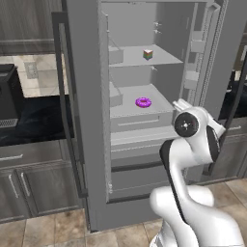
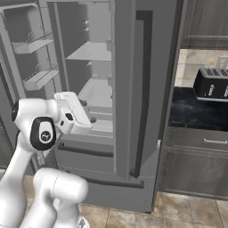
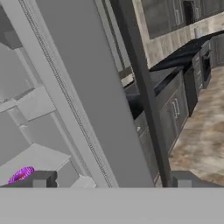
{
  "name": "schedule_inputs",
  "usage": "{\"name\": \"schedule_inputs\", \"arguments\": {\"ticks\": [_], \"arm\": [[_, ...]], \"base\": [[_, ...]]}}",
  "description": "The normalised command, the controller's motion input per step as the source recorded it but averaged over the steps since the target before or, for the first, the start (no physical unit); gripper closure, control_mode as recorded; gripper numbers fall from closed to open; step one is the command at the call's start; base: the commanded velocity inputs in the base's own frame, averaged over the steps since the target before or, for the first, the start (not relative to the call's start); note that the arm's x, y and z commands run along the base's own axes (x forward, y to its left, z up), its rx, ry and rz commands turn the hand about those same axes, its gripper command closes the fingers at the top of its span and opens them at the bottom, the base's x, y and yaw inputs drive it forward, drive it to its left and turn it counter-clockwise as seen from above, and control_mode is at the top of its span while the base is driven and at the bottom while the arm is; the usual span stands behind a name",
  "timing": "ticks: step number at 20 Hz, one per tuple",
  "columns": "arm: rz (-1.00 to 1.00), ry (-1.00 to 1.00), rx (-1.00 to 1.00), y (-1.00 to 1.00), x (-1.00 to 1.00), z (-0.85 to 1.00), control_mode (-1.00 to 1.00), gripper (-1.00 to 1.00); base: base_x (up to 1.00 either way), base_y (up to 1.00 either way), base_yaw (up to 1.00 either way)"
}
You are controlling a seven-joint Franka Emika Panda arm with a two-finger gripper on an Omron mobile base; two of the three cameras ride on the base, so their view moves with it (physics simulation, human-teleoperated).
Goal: Take the cake and donut from the fridge and place them on the empty tray on the dining counter.
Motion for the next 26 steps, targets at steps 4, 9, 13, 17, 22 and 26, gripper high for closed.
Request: {"name": "schedule_inputs", "arguments": {"ticks": [4, 9, 13, 17, 22, 26], "arm": [[0.00, -0.01, 0.00, -0.18, 0.41, -0.27, -1.00, -1.00], [0.00, 0.00, 0.00, -0.28, 0.43, -0.21, -1.00, -1.00], [0.00, 0.00, 0.00, -0.32, 0.40, -0.20, -1.00, -1.00], [0.00, 0.00, 0.00, -0.41, 0.38, -0.21, -1.00, -1.00], [0.00, 0.00, 0.00, -0.47, 0.44, -0.27, -1.00, -1.00], [-0.03, 0.00, 0.00, -0.67, 0.32, -0.29, -1.00, -1.00]], "base": [[0.00, 0.00, 0.00], [0.00, 0.00, 0.00], [0.00, 0.00, 0.00], [0.00, 0.00, 0.00], [0.00, 0.00, 0.00], [0.00, 0.00, 0.00]]}}
